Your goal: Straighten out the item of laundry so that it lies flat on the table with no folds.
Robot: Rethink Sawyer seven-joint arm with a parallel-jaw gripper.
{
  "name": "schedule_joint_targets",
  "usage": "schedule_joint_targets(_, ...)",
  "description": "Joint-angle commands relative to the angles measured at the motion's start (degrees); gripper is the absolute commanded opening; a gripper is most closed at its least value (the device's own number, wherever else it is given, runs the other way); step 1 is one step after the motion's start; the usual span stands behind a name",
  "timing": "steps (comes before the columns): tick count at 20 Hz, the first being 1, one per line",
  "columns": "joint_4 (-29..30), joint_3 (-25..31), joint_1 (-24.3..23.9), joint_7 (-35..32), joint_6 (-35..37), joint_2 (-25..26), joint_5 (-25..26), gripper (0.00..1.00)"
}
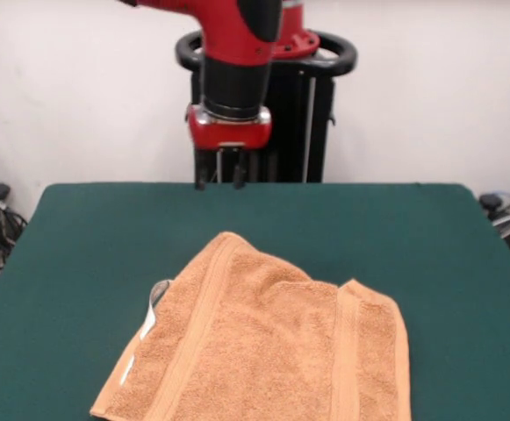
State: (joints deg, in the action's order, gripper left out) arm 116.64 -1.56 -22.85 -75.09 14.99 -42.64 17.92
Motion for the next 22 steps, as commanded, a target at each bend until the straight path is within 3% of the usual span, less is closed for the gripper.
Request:
schedule_joint_targets(1, 3.05, -3.18, 5.14, -19.69, -6.29, 6.26, -4.97, 1.0)
schedule_joint_targets(10, -1.1, -2.03, 4.82, -16.54, -6.59, 13.9, -4.59, 1.0)
schedule_joint_targets(14, -4.59, -5.26, 7.81, -15.67, -9.25, 18.63, -2.3, 1.0)
schedule_joint_targets(22, -6.72, -4.33, 7.31, -15.32, -10.23, 21.23, -4.0, 1.0)
